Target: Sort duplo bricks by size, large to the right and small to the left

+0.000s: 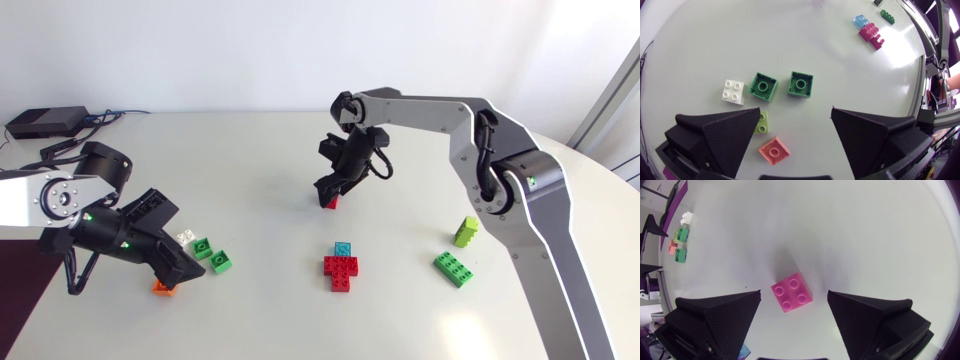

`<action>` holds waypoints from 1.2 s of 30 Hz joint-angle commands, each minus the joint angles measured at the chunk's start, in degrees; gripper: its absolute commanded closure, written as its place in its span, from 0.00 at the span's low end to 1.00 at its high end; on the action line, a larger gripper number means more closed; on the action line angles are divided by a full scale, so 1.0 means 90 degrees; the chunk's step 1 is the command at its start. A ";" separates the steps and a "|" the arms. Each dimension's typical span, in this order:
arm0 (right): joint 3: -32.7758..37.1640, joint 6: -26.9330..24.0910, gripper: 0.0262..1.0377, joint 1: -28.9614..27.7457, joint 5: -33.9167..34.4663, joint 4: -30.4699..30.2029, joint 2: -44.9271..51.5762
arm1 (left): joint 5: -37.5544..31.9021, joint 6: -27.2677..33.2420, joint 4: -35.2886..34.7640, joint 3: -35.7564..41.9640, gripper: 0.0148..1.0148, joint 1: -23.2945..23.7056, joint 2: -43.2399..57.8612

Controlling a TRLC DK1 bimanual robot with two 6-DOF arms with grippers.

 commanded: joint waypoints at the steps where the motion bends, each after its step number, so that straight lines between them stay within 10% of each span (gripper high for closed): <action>1: -0.0269 -0.0026 0.08 0.0096 0.0000 -0.0131 -0.0046 | 0.0069 0.0093 0.0026 -0.0126 0.03 0.0047 0.0127; 8: -0.0425 -0.0046 0.14 0.0223 0.0000 -0.0131 -0.0154 | 0.0078 0.0093 0.0007 -0.0155 0.03 0.0056 0.0059; 26: -0.1656 -0.0163 0.85 0.0672 0.0019 0.0133 -0.0867 | 0.0078 0.0093 -0.0013 -0.0214 0.03 0.0066 -0.0059; 32: -0.2261 -0.0134 0.87 0.0994 0.0322 0.0377 -0.1453 | 0.0088 0.0093 -0.0081 -0.0214 0.03 0.0076 -0.0205; 36: -0.2456 -0.0065 0.67 0.0916 0.0761 0.0738 -0.1765 | 0.0117 0.0093 -0.0120 -0.0253 0.03 0.0066 -0.0283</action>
